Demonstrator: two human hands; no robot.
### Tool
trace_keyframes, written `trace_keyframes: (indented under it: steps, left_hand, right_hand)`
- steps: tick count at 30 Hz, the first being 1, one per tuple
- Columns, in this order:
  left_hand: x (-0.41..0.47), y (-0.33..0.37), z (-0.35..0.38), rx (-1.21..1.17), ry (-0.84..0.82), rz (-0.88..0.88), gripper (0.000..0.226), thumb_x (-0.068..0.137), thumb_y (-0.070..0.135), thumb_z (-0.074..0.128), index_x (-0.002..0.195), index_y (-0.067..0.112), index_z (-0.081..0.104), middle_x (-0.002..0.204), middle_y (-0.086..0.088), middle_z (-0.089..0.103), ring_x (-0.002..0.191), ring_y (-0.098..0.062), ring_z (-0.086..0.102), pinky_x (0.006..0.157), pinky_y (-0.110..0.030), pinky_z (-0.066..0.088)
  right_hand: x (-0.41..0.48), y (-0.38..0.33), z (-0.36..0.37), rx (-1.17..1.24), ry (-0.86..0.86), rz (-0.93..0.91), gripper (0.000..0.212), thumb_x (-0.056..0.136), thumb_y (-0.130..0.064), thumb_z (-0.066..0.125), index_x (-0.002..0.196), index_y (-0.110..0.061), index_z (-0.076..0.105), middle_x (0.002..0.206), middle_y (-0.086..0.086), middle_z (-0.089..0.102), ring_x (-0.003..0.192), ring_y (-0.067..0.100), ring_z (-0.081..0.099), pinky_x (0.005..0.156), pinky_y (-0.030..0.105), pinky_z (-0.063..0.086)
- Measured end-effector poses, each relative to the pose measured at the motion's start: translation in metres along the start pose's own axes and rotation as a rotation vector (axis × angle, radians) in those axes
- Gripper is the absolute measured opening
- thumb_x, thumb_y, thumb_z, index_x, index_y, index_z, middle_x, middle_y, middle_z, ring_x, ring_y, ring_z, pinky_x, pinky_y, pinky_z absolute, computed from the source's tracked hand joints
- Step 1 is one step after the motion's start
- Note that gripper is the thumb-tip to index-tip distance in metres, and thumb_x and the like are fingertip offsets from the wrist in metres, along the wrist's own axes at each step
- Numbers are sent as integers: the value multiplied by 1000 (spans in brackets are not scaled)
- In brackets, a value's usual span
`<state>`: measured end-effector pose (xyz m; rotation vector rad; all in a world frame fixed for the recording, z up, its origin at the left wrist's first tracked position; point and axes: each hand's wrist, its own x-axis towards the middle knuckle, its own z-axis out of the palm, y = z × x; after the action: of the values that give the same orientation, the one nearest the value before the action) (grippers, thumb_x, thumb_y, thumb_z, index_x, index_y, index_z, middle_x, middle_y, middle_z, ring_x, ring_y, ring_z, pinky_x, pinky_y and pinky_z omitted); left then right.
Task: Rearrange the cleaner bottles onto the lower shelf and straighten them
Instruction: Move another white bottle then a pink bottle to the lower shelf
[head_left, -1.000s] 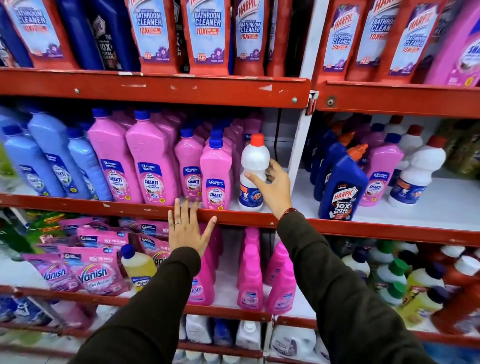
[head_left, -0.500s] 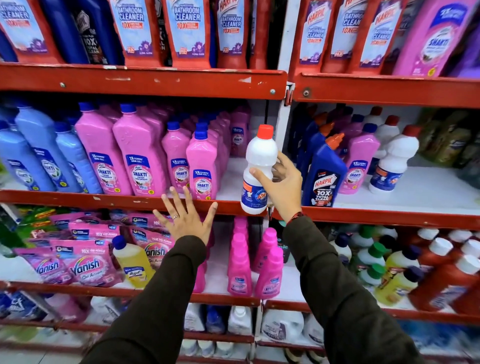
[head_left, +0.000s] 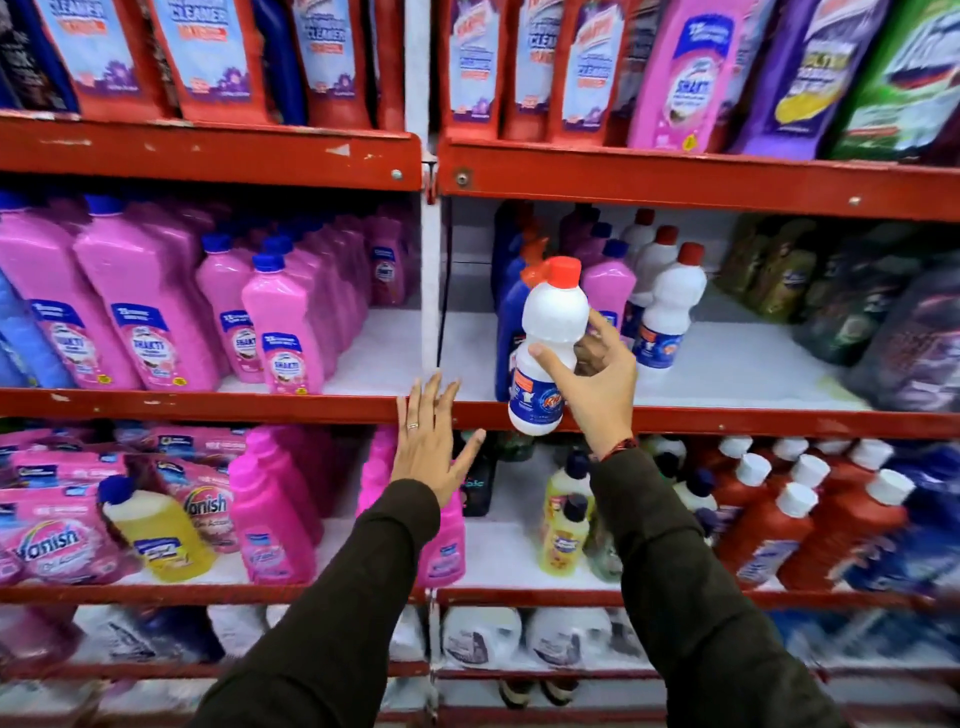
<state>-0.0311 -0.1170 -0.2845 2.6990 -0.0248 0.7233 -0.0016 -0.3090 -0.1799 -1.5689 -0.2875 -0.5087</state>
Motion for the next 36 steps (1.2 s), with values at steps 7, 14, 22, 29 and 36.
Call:
trace_keyframes:
  steps: [7, 14, 22, 29, 36]
  left_hand:
    - [21, 35, 35, 100, -9, -115, 81, 87, 65, 24, 151, 16, 30, 163, -12, 21, 152, -34, 15, 125, -51, 13]
    - [22, 47, 49, 163, 66, -210, 92, 84, 75, 23, 152, 14, 29, 163, -16, 21, 152, -34, 13, 125, -48, 14]
    - [24, 50, 53, 179, 84, -232, 102, 79, 82, 30, 152, 12, 27, 163, -18, 18, 153, -34, 8, 125, -51, 15]
    - [23, 51, 56, 196, 98, -248, 105, 77, 84, 31, 153, 11, 25, 163, -18, 14, 153, -34, 6, 125, -50, 13]
    - [22, 52, 54, 182, 93, -249, 103, 78, 83, 33, 152, 12, 26, 163, -18, 16, 153, -34, 7, 125, -50, 12]
  right_hand:
    - [31, 14, -79, -21, 106, -4, 72, 75, -15, 87, 140, -13, 56, 120, 10, 75, 110, 21, 73, 91, 32, 61]
    - [70, 27, -133, -99, 147, -26, 70, 78, -17, 85, 141, -15, 54, 129, 6, 69, 113, 8, 69, 92, 22, 59]
    - [92, 56, -153, -168, 44, 36, 68, 82, -16, 82, 143, -18, 52, 134, 2, 66, 118, 15, 63, 93, 17, 56]
    - [95, 64, -158, -208, 31, 61, 68, 82, -23, 82, 142, -20, 52, 140, 5, 63, 124, 22, 62, 102, 38, 55]
    - [89, 62, -159, -305, 14, 69, 70, 86, -26, 78, 146, -19, 43, 146, 6, 56, 119, 16, 57, 98, 34, 54]
